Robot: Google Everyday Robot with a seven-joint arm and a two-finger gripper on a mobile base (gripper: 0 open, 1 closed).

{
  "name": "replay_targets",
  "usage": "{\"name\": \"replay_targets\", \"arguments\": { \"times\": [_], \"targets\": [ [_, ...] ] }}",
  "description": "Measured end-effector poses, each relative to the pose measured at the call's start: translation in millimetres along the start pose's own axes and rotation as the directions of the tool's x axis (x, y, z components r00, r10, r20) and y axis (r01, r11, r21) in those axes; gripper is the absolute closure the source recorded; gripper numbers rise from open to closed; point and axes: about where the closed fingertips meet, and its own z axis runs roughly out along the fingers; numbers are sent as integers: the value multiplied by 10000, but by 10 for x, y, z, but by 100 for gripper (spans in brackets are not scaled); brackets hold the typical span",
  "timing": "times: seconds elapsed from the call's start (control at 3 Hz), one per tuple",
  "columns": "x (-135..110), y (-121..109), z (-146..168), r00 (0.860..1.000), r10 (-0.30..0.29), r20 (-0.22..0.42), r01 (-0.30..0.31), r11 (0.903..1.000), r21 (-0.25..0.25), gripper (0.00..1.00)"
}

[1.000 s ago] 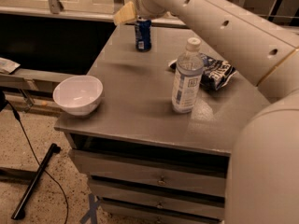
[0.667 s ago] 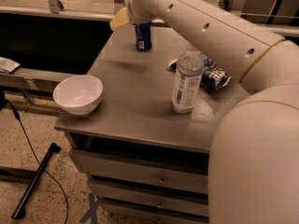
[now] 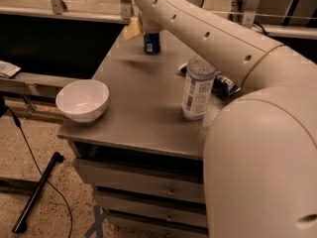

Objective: Move pepsi can near white bowl

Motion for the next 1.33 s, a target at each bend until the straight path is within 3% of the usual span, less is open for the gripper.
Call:
{"name": "replay_targets", "arguments": {
  "times": [0.67,1.0,1.33],
  "targets": [
    [27,-32,250,9990,444,24,-444,9985,335,0],
    [0,-118,303,9961,849,225,-860,9948,546,16],
    [-93,-157,302,9942,919,564,-948,9942,514,40]
  ]
}}
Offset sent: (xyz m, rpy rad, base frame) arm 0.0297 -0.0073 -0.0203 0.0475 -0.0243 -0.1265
